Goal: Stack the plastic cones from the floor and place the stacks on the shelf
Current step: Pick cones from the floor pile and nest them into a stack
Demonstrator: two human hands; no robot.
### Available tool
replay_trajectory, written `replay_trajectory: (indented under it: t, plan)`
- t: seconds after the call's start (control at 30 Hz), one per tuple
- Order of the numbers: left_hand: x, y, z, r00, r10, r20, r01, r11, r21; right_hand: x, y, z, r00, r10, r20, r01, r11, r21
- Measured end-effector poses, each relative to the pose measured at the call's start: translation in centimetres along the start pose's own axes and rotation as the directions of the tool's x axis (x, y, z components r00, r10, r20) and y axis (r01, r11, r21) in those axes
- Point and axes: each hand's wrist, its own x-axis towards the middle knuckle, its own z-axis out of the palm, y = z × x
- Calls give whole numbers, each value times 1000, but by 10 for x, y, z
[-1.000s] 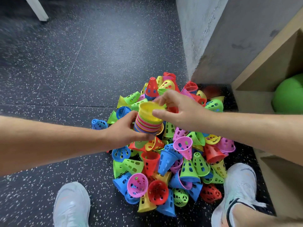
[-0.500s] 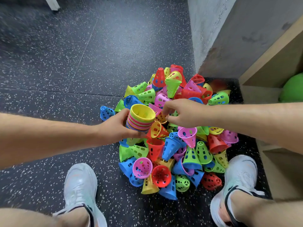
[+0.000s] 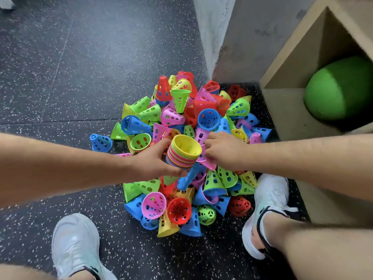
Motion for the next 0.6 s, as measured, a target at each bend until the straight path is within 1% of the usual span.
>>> replay_trajectory:
  t: [0.07,0.13,0.17,0.23,0.27,0.33,0.37,0.43,0.5,0.6]
  plan:
    - [4,0,4,1000,10,10,-10,1000,-3,-2,7,-2,998,37,-55,-33,996,84]
    - [6,0,5,1000,16,8,-16,1000,-7,-7,12,-15,980,172,-99,-142,958,249]
    - [6,0,6,1000,15,1,-15,1000,-10,-10,16,-23,959,257,-122,-202,917,343]
    - [6,0,5,1000,7,-14,-7,1000,-12,-15,25,-40,887,428,-174,-259,772,580]
    - [7,1,4,1000,8,-15,-8,1000,-8,-16,28,-48,843,493,-215,-247,711,659]
    - [9,5,3,1000,14,-15,-14,1000,15,-16,31,-61,772,563,-293,-201,655,728]
    - [11,8,2,1000,15,-19,-15,1000,18,-15,30,-67,757,572,-316,-174,642,746]
    - [16,14,1,999,22,-32,-22,1000,-5,-13,25,-73,757,547,-359,-115,651,750]
    - [19,19,-1,999,33,-36,-34,999,-20,-9,18,-73,785,490,-380,-74,683,727]
    - [23,22,-9,997,43,-70,-44,999,-17,-3,9,-68,842,422,-337,-65,699,712]
